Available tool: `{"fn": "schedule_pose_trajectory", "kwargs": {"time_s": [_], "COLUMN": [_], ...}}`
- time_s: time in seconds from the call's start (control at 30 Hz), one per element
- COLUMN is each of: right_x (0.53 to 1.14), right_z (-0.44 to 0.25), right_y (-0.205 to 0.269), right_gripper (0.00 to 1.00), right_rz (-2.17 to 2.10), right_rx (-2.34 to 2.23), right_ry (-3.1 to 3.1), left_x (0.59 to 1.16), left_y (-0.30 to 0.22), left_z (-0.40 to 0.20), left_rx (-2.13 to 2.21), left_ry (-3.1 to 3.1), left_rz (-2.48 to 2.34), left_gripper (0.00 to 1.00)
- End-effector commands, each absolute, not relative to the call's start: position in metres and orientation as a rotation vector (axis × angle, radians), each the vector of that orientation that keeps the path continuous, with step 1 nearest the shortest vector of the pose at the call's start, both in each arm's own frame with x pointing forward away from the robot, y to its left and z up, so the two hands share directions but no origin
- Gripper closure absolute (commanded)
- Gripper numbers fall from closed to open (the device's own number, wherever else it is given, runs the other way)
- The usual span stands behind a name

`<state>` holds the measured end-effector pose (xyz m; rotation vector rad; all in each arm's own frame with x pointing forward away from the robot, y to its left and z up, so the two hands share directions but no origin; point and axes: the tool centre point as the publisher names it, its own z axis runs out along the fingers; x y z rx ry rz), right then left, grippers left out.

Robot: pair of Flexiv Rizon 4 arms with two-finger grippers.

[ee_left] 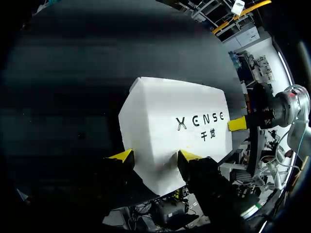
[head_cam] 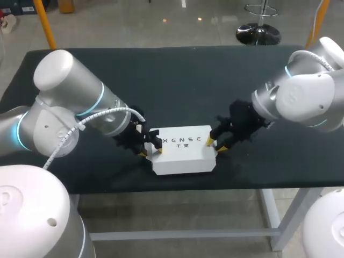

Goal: Assemble the packaging by folding the flat box into shape, placing the metal phone stand inside, and closing the box properly

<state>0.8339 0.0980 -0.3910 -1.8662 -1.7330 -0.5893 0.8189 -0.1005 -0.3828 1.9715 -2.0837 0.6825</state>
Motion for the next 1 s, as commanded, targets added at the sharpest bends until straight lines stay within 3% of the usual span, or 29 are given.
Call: {"fn": "schedule_pose_trajectory", "kwargs": {"time_s": [0.03,1.0], "right_x": [0.8362,0.8296], "right_z": [-0.3923,-0.3973], "right_y": [0.0987,0.1074], "right_gripper": [0.55,0.52], "right_rz": [-0.616,-0.619], "right_rx": [-1.830,-1.764], "right_ry": [-1.724,-1.821], "left_x": [0.8198,0.8219], "left_y": [-0.1022,-0.1055], "left_z": [-0.3898,-0.3921], "left_rx": [1.971,1.955], "left_ry": [-2.086,-2.090], "left_rz": [0.676,0.657], "left_gripper": [0.40,0.40]}}
